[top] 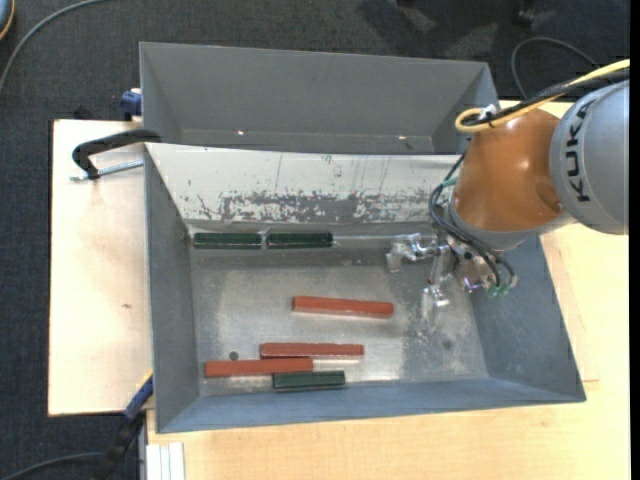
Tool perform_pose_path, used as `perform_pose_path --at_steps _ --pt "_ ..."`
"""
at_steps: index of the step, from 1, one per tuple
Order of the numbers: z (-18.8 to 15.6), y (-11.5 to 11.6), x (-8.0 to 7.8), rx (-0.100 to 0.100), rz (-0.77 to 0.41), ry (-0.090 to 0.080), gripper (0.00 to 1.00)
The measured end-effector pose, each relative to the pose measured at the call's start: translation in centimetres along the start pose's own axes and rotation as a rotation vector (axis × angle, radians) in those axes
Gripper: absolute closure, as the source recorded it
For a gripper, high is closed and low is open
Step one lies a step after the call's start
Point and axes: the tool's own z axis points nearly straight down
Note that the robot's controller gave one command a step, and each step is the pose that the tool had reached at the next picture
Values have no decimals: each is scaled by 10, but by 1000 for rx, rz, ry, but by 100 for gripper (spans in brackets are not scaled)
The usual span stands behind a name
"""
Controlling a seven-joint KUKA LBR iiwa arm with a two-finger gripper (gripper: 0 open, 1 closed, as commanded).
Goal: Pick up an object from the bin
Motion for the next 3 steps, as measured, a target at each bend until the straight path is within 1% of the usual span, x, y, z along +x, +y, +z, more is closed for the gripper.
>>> perform_pose_path --at_steps 1,2,3 --pt "40 43 -20 1 -237 -2 0" --pt "39 42 -20 3 -236 -3 100" --pt "-113 54 15 8 -262 -16 100"
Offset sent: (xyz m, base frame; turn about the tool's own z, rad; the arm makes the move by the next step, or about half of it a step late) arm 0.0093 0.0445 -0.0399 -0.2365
